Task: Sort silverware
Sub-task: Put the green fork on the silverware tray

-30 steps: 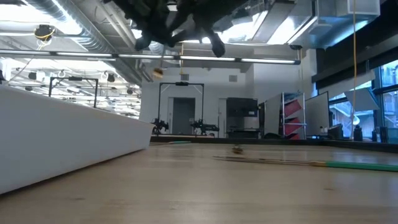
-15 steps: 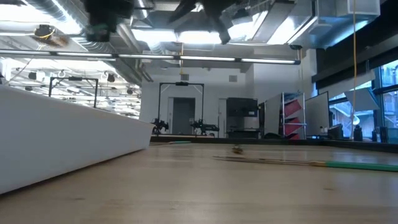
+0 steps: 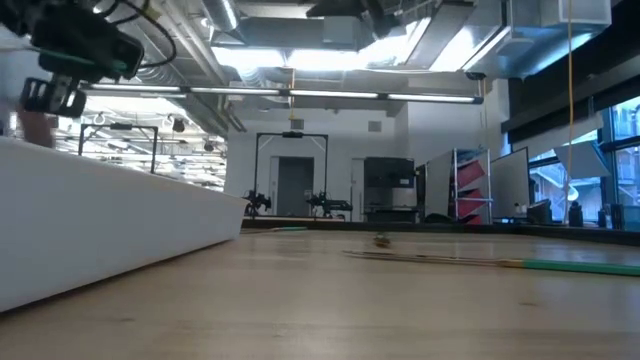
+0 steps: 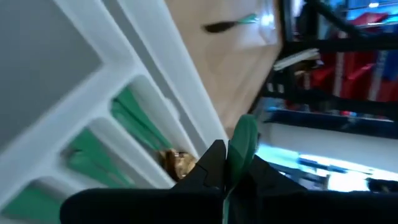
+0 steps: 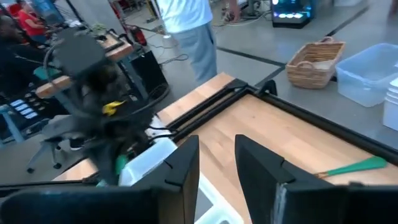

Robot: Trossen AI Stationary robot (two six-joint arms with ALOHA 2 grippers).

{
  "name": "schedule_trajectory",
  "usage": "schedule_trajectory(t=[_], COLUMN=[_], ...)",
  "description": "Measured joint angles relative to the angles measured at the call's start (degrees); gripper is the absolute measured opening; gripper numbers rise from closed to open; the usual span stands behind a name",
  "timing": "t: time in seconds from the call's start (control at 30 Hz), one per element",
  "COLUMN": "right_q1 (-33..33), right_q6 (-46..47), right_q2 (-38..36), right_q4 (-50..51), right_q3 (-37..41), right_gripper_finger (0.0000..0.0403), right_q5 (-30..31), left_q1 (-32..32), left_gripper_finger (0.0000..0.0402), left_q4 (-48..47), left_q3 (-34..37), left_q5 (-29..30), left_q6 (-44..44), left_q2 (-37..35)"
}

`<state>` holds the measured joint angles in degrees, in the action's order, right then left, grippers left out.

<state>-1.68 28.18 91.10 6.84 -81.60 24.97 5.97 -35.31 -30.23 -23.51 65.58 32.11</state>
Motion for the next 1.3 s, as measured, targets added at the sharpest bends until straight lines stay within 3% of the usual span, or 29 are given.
schedule_trajectory(t=[0.1,0.33,0.57,0.8,1.0,1.3], right_q1=[1.21,3.78,4.84,4.81,4.84,4.7], right_q6=[0.0,0.01,0.0,0.0,0.0,0.0], right_q2=[0.01,0.01,0.01,0.01,0.01,-0.01], right_q4=[0.01,1.63,2.8,4.53,5.46,5.83], right_q3=[0.0,0.0,0.0,0.0,0.0,0.0], right_gripper_finger=[0.0104,0.0104,0.0104,0.0104,0.0104,0.0104], right_q5=[-0.04,-1.68,-2.22,-2.14,-2.11,-2.78], left_q1=[-5.72,-16.71,-25.01,-33.23,-36.38,-36.34], left_gripper_finger=[0.0,0.0,0.0,0.0,0.0004,0.005], left_q4=[5.72,6.3,13.52,30.33,32.39,32.55], left_q3=[4.24,7.09,12.44,19.41,20.16,20.25], left_q5=[3.0,13.18,21.44,25.65,28.7,30.58], left_q6=[4.38,9.25,16.31,25.45,30.05,30.93], left_q2=[-1.27,0.1,3.59,8.88,13.31,14.43])
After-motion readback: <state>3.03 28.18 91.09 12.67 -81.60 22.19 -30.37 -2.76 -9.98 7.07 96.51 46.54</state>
